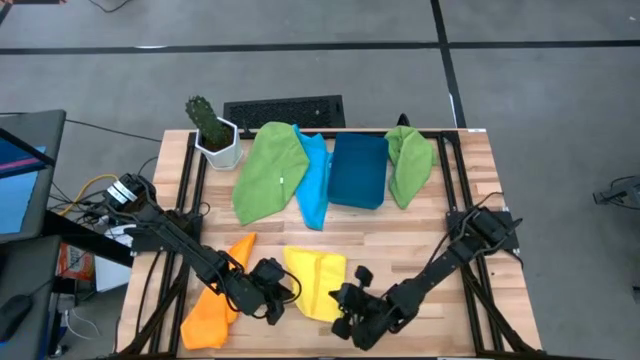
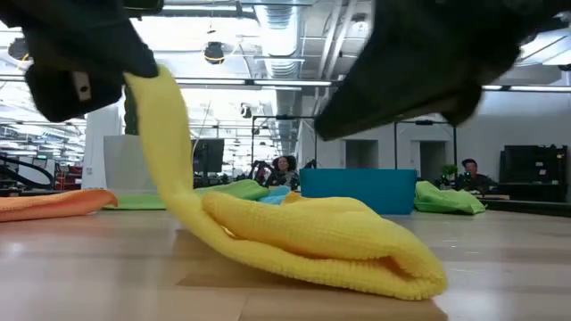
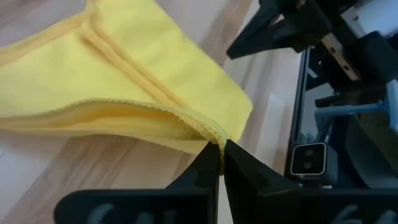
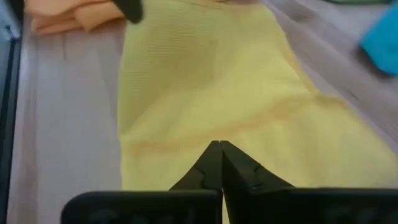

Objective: Fold microfiber towels
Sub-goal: Fold the yellow towel

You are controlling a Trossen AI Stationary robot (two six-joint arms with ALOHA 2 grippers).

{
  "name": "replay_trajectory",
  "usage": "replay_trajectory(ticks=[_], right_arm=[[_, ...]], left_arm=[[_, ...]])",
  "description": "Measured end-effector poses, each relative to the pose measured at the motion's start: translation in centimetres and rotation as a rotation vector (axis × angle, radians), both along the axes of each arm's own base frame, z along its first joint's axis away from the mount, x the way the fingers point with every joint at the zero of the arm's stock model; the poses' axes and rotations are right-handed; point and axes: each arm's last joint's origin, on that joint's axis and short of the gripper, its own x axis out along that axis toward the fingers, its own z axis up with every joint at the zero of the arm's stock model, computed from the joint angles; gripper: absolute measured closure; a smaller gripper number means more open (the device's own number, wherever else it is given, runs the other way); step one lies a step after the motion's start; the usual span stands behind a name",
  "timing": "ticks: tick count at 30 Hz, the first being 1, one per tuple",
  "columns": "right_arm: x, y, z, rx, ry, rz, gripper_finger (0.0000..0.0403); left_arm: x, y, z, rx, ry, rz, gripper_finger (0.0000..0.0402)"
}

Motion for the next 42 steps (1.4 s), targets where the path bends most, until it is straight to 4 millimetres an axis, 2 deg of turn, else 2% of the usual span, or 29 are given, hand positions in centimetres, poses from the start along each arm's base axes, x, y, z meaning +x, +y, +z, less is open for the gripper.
replay_trajectory(ticks=[5,8,11,13,18,22,26,33,38,42], right_arm=[[-1.4,0.4,-0.9,0.062,0.023,-0.053,0.0382],[-1.5,0.1,-1.2,0.055,0.025,-0.065,0.0377],[-1.1,-0.4,-1.4,0.046,0.036,-0.071,0.0376],[-0.4,-0.7,-2.4,0.05,0.058,-0.066,0.0379],[0.7,-1.4,-4.6,0.073,0.092,-0.074,0.0383],[1.4,-1.7,-5.0,0.1,0.078,-0.073,0.0377],[1.7,-1.9,-5.0,0.095,0.074,-0.056,0.0373],[2.2,-2.3,-4.7,0.095,0.065,-0.049,0.0381],[1.8,-2.1,-2.6,0.079,0.022,-0.04,0.038],[0.7,-1.3,-1.6,0.058,0.032,-0.022,0.038]], left_arm=[[0.5,0.4,-0.4,-0.005,0.014,-0.009,0.0399],[1.1,0.2,-1.0,-0.022,0.01,-0.032,0.04],[1.8,-0.1,-1.5,-0.031,0.01,-0.058,0.04],[2.2,-0.3,-1.6,-0.016,0.029,-0.075,0.0401],[3.4,-1.1,-0.4,0.052,0.057,-0.135,0.0401],[4.3,-1.6,0.3,0.108,0.08,-0.181,0.0401],[4.9,-1.8,0.5,0.143,0.08,-0.206,0.0401],[6.1,-1.7,-0.5,0.106,0.095,-0.255,0.0401],[6.5,-1.7,-0.9,0.117,0.111,-0.257,0.0401],[6.7,-1.5,-0.7,0.112,0.094,-0.252,0.0401]])
